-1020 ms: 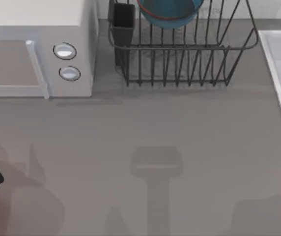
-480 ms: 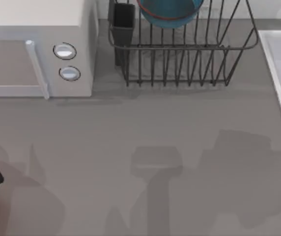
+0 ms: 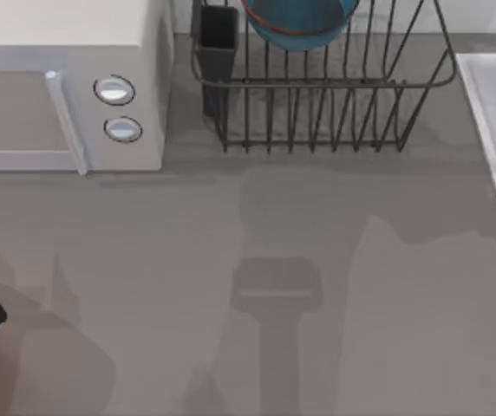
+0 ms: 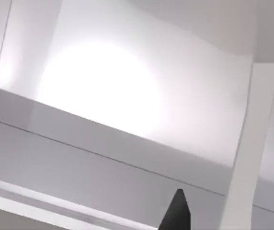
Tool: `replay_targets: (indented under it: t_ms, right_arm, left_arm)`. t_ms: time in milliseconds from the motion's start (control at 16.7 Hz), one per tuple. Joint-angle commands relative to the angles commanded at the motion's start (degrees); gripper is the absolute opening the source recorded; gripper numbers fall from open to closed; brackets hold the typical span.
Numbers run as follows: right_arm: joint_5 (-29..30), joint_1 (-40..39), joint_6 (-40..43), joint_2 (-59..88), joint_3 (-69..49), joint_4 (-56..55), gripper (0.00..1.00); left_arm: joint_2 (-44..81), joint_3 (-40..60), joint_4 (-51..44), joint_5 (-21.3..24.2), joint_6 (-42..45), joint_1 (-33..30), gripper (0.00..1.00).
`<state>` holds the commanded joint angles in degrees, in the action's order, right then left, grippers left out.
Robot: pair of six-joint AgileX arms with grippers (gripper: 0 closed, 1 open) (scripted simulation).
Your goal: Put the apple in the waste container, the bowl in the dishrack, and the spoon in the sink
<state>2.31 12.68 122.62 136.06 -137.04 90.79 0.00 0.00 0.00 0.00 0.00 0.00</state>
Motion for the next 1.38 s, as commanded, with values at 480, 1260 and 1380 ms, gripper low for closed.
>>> replay_targets:
  t_ms: [480,1260,1380]
  right_arm:
    - [0.2,-4.0,-6.6,20.5,-28.2,7.2,0.00]
    - [0.3,-4.3,-6.3,30.5,-42.7,12.2,0.00]
    - [0.4,-4.0,-6.8,34.4,-49.4,14.1,0.00]
  left_arm:
    - [0.0,0.0,0.0,0.0,0.0,0.0,1.00]
    - [0.0,0.0,0.0,0.0,0.0,0.0,1.00]
    - [0.0,0.0,0.0,0.0,0.0,0.0,1.00]
